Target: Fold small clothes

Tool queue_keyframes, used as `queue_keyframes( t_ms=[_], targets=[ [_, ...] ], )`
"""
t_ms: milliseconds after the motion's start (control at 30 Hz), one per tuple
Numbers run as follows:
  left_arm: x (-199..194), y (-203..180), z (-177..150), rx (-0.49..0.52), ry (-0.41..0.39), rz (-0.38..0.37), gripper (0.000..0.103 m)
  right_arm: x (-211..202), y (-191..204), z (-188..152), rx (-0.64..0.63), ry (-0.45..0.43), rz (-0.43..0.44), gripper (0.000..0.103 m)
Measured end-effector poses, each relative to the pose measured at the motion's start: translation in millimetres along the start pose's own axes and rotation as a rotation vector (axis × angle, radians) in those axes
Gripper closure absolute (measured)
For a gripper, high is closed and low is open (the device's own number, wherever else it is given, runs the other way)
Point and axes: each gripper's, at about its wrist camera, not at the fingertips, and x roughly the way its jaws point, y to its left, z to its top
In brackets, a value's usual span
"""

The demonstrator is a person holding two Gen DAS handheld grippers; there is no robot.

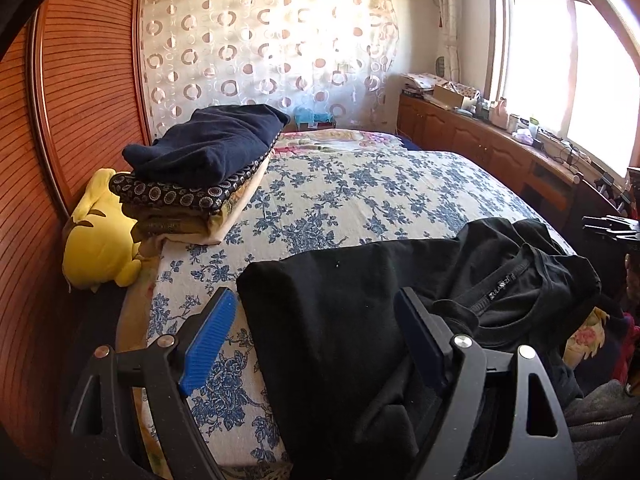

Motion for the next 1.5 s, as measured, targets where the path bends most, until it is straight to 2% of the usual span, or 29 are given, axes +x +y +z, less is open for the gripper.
queue_keyframes(
  t_ms=[267, 433, 633, 700, 800, 833, 900, 967, 1033, 1167, 1300, 1400, 1433, 1500],
  targets=[
    [42, 14, 6, -0.009, 0.038, 0.012, 0.021, 59, -21, 12, 0.078, 0.038, -0.041, 0.046],
    [80, 31, 10, -0.034, 0.095, 0.016, 0.021, 94, -36, 16, 0.164, 0.068, -0.04, 0.046],
    [110, 44, 11, -0.037, 0.141, 0.046, 0.021, 114, -46, 19, 0.223, 0.062, -0.039, 0.046],
    [115, 45, 11, -0.045, 0.15, 0.052, 0.021, 116, -48, 20, 0.218, 0.055, -0.025, 0.055],
    [120, 47, 10, -0.047, 0.158, 0.052, 0.021, 114, -46, 19, 0.199, 0.042, -0.007, 0.076],
    [120, 48, 10, -0.05, 0.163, 0.053, 0.021, 112, -46, 20, 0.193, 0.029, 0.002, 0.087],
    [123, 50, 9, -0.06, 0.175, 0.054, 0.021, 98, -49, 17, 0.194, -0.027, -0.009, 0.092],
    [124, 52, 8, -0.073, 0.182, 0.046, 0.021, 83, -53, 15, 0.211, -0.073, -0.059, 0.093],
    [125, 54, 8, -0.082, 0.184, 0.043, 0.021, 79, -58, 12, 0.237, -0.077, -0.046, 0.093],
    [126, 52, 7, -0.068, 0.188, 0.051, 0.021, 90, -54, 12, 0.207, -0.038, -0.057, 0.093],
    [127, 51, 7, -0.06, 0.191, 0.053, 0.021, 93, -51, 14, 0.198, -0.035, -0.064, 0.092],
    [128, 50, 7, -0.05, 0.194, 0.056, 0.021, 92, -50, 16, 0.173, -0.017, -0.098, 0.069],
    [129, 49, 7, -0.048, 0.195, 0.058, 0.021, 94, -49, 16, 0.164, -0.007, -0.105, 0.059],
    [129, 50, 7, -0.047, 0.195, 0.057, 0.021, 96, -49, 17, 0.155, 0.008, -0.113, 0.051]
  ],
)
